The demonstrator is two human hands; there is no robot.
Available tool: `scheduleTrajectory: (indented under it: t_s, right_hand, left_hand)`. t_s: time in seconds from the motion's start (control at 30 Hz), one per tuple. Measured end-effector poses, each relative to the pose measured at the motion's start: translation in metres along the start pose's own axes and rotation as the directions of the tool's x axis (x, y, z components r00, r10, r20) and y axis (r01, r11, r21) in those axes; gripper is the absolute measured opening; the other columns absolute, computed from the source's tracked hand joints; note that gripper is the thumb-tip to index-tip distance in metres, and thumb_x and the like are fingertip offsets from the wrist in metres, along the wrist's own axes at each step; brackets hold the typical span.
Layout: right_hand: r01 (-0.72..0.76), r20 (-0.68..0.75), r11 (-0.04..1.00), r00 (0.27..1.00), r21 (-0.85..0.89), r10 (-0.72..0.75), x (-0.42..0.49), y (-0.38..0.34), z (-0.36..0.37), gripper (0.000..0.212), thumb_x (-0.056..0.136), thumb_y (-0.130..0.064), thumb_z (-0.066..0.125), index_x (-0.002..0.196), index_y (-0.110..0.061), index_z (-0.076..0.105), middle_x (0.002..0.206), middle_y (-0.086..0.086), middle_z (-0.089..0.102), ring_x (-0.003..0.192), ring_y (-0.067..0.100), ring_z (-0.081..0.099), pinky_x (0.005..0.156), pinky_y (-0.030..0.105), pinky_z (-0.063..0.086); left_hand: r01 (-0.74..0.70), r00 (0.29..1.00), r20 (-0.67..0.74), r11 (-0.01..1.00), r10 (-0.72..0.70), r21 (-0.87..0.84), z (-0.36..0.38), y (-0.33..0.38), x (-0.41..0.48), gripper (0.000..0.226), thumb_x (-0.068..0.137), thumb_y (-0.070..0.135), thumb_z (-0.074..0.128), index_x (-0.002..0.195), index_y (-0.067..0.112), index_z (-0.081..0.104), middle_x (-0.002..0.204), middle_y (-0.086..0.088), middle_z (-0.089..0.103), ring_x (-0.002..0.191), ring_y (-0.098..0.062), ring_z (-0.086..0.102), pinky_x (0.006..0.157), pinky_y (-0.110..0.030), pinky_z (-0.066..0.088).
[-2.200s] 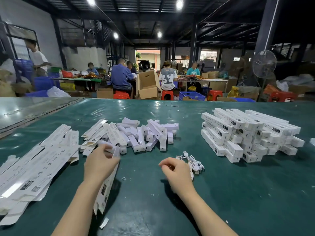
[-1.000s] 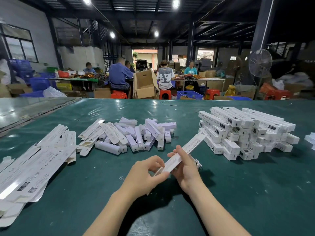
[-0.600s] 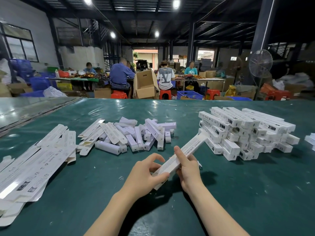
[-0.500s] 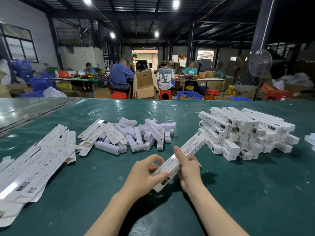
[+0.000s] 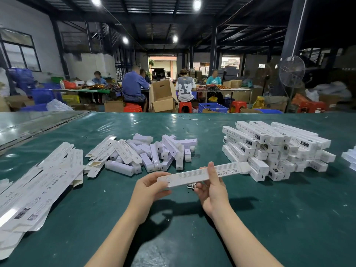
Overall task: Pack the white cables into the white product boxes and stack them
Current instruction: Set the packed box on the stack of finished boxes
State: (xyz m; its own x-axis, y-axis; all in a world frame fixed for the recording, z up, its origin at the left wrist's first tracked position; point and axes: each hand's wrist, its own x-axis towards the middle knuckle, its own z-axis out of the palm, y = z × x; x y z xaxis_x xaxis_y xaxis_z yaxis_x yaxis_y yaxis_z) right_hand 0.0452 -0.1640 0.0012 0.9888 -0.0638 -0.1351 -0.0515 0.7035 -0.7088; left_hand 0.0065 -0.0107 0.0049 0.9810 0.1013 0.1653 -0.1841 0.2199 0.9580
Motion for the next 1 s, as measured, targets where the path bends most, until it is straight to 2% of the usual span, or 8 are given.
scheduleTrajectory:
  t_s: [0.1,0.23,0.47,0.63,0.73,0.87,0.93,1.0]
  right_hand:
    - [-0.037,0.005,0.997,0.999,0.069,0.037,0.001,0.0,0.0,0.029,0.084,-0.038,0.06,0.08,-0.01,0.058,0.044,-0.001,0.058,0.03,0.006,0.048,0.031,0.015,0.041]
    - [-0.07,0.012,0.992,0.998,0.101,0.069,0.0,-0.001,-0.001,0.031,0.085,-0.041,0.058,0.076,-0.011,0.059,0.044,-0.002,0.058,0.03,0.005,0.048,0.032,0.014,0.042]
    - [-0.235,0.175,0.948,0.964,0.216,0.199,-0.006,-0.009,0.0,0.023,0.07,-0.034,0.064,0.081,-0.014,0.06,0.045,-0.003,0.052,0.029,0.002,0.045,0.03,0.013,0.041]
    - [-0.392,0.472,0.856,0.857,0.336,0.207,-0.013,-0.014,0.0,0.061,0.012,-0.006,0.094,0.07,-0.01,0.076,0.057,-0.003,0.061,0.024,0.002,0.034,0.025,0.008,0.026]
    - [-0.423,0.51,0.856,0.828,0.296,0.233,-0.013,-0.014,-0.002,0.067,0.01,0.001,0.093,0.074,-0.009,0.076,0.068,0.006,0.067,0.027,0.004,0.043,0.027,0.01,0.035]
    - [-0.382,0.411,0.887,0.875,0.259,0.257,-0.009,-0.01,-0.004,0.073,0.004,0.005,0.091,0.073,-0.001,0.069,0.06,0.011,0.067,0.037,0.013,0.059,0.033,0.022,0.048]
    - [-0.35,0.347,0.911,0.9,0.218,0.263,-0.008,-0.01,-0.004,0.058,0.012,0.006,0.09,0.064,-0.001,0.064,0.054,0.009,0.065,0.04,0.015,0.062,0.033,0.02,0.047]
    - [-0.316,0.269,0.931,0.927,0.183,0.262,-0.007,-0.01,-0.004,0.024,0.053,0.008,0.074,0.064,-0.004,0.056,0.051,0.006,0.064,0.043,0.014,0.063,0.034,0.014,0.042]
  left_hand:
    - [-0.017,0.997,0.074,0.994,0.025,-0.105,0.002,0.0,-0.001,0.029,0.053,-0.003,0.059,0.072,0.013,0.075,0.081,-0.005,0.072,0.075,-0.013,0.067,0.067,-0.027,0.057]
    - [-0.084,0.995,0.043,0.996,0.085,-0.032,0.008,0.001,-0.002,0.03,0.059,-0.01,0.072,0.076,0.014,0.073,0.08,-0.003,0.072,0.076,-0.013,0.065,0.079,-0.029,0.054]
    - [-0.112,0.991,-0.07,0.992,0.116,0.05,0.017,0.003,-0.003,0.029,0.081,-0.007,0.06,0.077,0.02,0.07,0.073,0.011,0.071,0.063,0.002,0.06,0.051,-0.015,0.047]
    - [-0.027,0.988,-0.154,0.955,-0.02,-0.296,0.023,0.005,-0.002,0.03,0.088,-0.008,0.048,0.076,0.016,0.062,0.055,0.008,0.059,0.044,0.0,0.05,0.039,-0.015,0.042]
    - [0.056,0.983,-0.124,0.872,-0.133,-0.486,0.026,0.007,-0.001,0.028,0.089,-0.005,0.047,0.08,0.017,0.062,0.059,0.006,0.064,0.043,-0.001,0.051,0.038,-0.013,0.041]
    - [0.145,0.978,-0.016,0.73,-0.209,-0.668,0.026,0.008,-0.002,0.034,0.091,0.015,0.045,0.074,0.012,0.074,0.066,-0.001,0.066,0.047,-0.007,0.056,0.043,-0.015,0.048]
    - [0.158,0.982,0.045,0.659,-0.184,-0.735,0.024,0.008,-0.002,0.05,0.091,0.034,0.038,0.073,0.005,0.075,0.071,-0.008,0.067,0.055,-0.015,0.059,0.052,-0.022,0.054]
    - [0.125,0.989,0.028,0.71,-0.147,-0.693,0.024,0.007,-0.002,0.057,0.088,0.046,0.039,0.075,0.002,0.074,0.08,-0.012,0.068,0.065,-0.019,0.059,0.058,-0.025,0.056]
